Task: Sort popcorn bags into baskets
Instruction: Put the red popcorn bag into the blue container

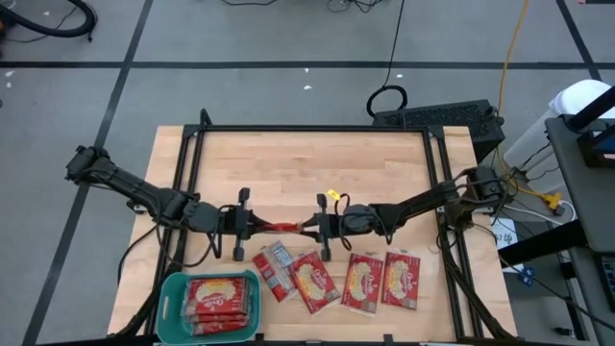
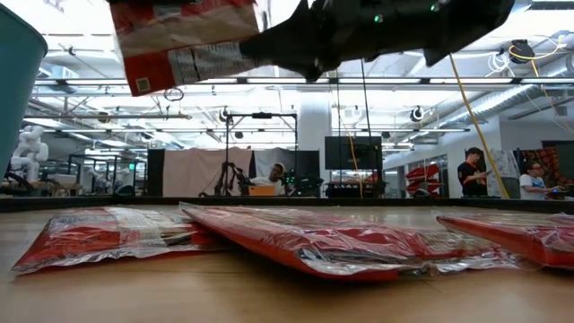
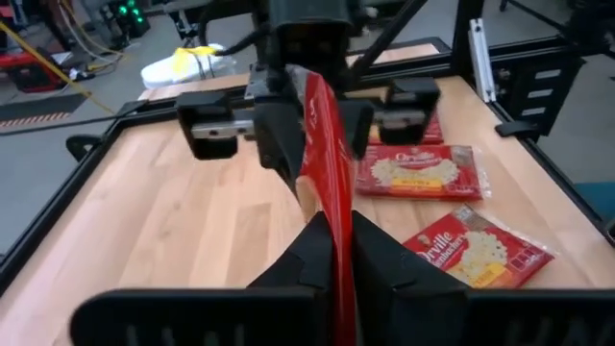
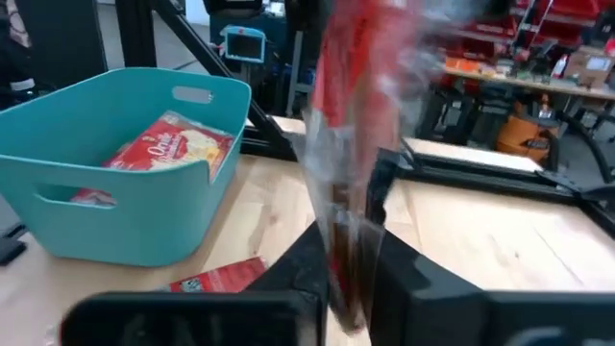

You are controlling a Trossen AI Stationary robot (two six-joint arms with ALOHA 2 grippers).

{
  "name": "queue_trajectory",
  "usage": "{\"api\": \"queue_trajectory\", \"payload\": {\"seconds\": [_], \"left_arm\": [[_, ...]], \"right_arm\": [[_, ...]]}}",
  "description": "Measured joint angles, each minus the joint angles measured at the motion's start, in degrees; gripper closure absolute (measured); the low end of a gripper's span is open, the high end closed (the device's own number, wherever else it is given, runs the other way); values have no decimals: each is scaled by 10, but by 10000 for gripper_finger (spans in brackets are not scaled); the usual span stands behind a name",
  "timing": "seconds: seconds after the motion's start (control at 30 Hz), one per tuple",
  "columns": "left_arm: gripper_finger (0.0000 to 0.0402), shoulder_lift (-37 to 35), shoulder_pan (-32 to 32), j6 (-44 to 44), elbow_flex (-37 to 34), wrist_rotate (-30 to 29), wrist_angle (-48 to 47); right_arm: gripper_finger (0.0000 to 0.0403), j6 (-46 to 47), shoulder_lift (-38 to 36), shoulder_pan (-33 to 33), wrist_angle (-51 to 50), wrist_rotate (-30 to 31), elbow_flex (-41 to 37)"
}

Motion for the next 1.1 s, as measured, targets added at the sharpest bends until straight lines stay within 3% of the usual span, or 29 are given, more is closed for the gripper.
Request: {"api": "queue_trajectory", "payload": {"seconds": [0.1, 0.27, 0.6, 0.73, 0.9, 1.1], "left_arm": [[366, 1, -8, -8, 0, -1, -1], [327, 0, -9, -33, 0, -12, 1], [252, 0, 12, -57, 0, -18, 7], [228, 0, 48, -42, 1, 22, 8], [248, 1, 96, -64, 2, 101, -12], [278, 20, 111, -65, 95, 123, -169]], "right_arm": [[361, 11, -17, 6, -25, 11, 0], [397, 22, -27, 12, -34, 45, -1], [401, 49, -27, 14, -33, 76, -1], [402, 49, -27, 14, -37, 77, -1], [402, 52, -27, 13, -46, 77, -1], [403, 66, -27, 1, -71, 76, -1]]}}
